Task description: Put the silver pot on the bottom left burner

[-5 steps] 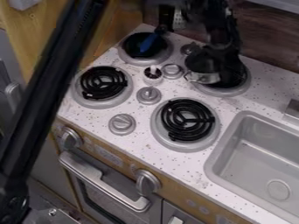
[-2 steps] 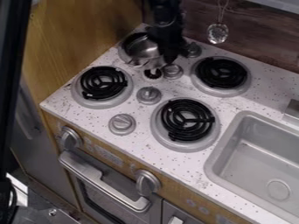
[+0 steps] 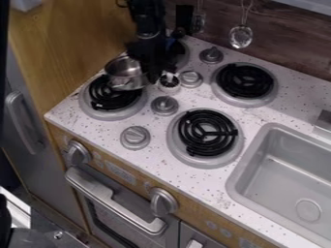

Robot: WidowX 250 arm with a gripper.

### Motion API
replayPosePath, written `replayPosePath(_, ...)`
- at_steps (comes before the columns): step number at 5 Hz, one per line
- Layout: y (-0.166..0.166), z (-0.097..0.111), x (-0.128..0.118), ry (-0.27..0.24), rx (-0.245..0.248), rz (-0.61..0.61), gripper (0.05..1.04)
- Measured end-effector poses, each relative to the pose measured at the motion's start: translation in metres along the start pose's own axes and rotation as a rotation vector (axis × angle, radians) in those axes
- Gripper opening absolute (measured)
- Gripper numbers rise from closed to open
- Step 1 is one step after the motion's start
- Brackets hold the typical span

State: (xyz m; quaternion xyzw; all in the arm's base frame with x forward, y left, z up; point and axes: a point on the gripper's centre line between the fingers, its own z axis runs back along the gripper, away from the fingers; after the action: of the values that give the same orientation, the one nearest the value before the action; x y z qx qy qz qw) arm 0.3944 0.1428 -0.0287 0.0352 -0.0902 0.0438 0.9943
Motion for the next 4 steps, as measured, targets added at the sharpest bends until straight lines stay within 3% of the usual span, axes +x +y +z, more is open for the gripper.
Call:
replayPosePath(1, 0.021, -0.001, -0.007, 0.006, -0.010, 0.084, 0.071)
replayPosePath(3, 0.028, -0.010, -0.018, 0.089, -0.046, 0.121, 0.096)
replayPosePath(4, 0.023, -0.012, -0.030, 0.148, -0.043, 0.088, 0.257)
